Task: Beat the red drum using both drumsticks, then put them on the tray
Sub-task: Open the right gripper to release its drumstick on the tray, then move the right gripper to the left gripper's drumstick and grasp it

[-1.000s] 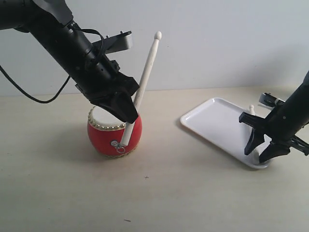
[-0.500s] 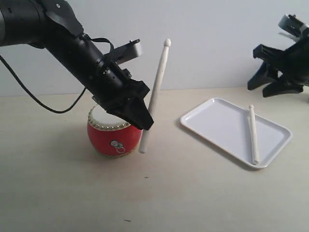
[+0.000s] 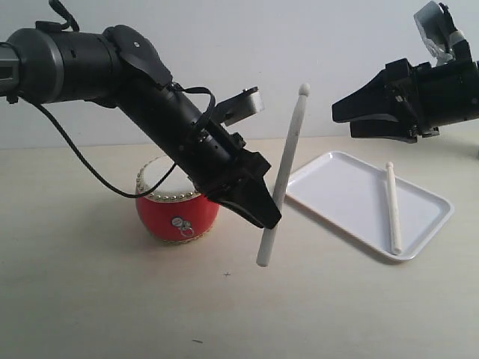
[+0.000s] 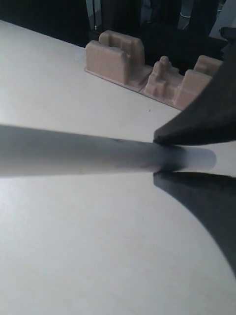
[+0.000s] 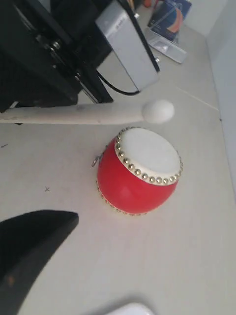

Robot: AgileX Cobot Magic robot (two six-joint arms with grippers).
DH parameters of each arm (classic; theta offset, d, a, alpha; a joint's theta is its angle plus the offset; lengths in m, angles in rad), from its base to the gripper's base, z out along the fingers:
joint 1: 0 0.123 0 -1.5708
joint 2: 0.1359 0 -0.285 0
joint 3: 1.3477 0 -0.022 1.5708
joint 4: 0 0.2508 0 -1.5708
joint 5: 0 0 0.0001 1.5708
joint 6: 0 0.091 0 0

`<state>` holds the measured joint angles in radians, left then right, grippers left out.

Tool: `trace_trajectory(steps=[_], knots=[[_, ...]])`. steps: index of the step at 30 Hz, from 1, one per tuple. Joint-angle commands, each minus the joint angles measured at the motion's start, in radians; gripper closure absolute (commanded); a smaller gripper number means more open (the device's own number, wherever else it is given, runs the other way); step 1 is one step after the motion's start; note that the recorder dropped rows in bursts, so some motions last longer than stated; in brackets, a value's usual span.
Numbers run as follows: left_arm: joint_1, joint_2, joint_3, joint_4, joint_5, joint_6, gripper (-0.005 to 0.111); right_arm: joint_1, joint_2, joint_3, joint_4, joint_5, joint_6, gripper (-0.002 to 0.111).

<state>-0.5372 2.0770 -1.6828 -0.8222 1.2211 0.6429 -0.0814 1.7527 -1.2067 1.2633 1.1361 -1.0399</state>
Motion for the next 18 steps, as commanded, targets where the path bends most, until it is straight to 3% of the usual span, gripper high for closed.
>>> trace_trajectory(steps=[1, 18], knots=[[-0.003, -0.006, -0.004, -0.019, 0.000, 0.008, 0.107, -0.001, 0.025, 0.004, 0.018, 0.066, -0.085, 0.049], [-0.020, -0.006, 0.093, 0.004, 0.000, 0.034, 0.107, 0.033, 0.077, 0.004, 0.044, 0.085, -0.241, 0.049]])
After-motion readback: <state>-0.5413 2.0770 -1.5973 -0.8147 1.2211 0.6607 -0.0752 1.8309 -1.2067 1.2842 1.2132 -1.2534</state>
